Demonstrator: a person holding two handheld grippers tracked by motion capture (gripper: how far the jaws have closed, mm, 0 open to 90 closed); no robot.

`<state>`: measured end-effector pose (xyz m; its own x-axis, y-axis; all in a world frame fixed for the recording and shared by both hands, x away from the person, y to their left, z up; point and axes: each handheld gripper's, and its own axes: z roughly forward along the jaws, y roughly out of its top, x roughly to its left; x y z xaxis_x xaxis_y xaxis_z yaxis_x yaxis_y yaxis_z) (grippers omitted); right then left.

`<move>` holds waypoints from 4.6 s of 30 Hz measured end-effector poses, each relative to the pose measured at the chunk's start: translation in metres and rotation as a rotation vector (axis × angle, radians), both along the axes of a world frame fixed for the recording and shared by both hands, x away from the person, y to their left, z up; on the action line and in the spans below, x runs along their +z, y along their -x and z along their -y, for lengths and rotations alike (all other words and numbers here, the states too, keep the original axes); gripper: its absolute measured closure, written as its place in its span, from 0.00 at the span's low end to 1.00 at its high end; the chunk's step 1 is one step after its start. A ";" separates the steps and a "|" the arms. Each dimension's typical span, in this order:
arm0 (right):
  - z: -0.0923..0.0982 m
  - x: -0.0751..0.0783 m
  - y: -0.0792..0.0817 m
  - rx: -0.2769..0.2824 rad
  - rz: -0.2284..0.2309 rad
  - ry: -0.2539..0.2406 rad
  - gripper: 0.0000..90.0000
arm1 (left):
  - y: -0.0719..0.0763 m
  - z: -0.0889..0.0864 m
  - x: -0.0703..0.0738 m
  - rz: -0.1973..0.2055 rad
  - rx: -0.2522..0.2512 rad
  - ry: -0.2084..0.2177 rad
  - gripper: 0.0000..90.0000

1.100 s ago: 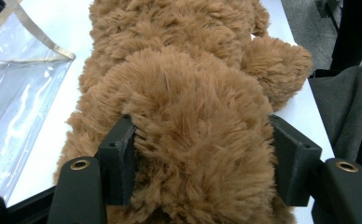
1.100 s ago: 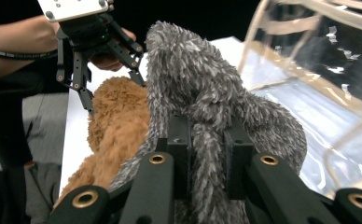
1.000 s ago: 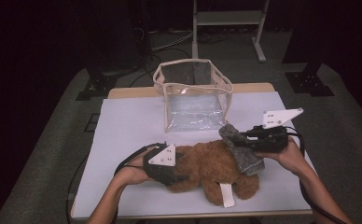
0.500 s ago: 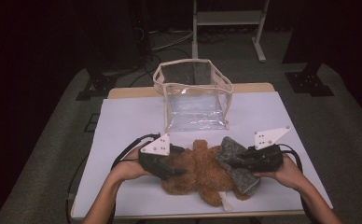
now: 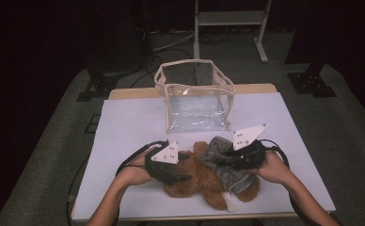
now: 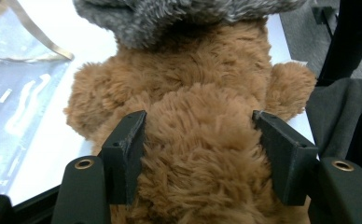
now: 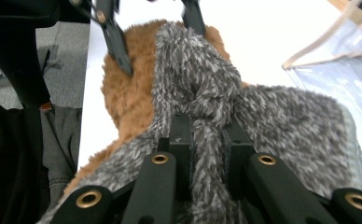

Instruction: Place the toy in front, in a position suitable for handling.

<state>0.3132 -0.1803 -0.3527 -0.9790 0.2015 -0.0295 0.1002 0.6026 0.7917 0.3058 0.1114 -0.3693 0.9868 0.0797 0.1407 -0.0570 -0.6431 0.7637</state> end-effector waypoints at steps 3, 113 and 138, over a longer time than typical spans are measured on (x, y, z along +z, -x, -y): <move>0.017 -0.001 0.002 -0.027 -0.004 -0.022 0.87 | 0.001 -0.007 0.006 0.004 -0.002 0.002 0.43; 0.054 -0.020 -0.008 -0.075 -0.114 -0.173 0.86 | 0.011 0.023 -0.001 0.008 -0.083 -0.063 0.49; 0.097 -0.016 -0.007 -0.185 -0.091 -0.220 0.85 | 0.011 -0.011 -0.006 -0.021 -0.021 -0.033 0.45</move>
<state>0.3198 -0.2771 -0.3691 -0.9217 0.3686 0.1208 0.2689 0.3828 0.8838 0.2946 0.1219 -0.3756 0.9910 0.0544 0.1221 -0.0549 -0.6669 0.7431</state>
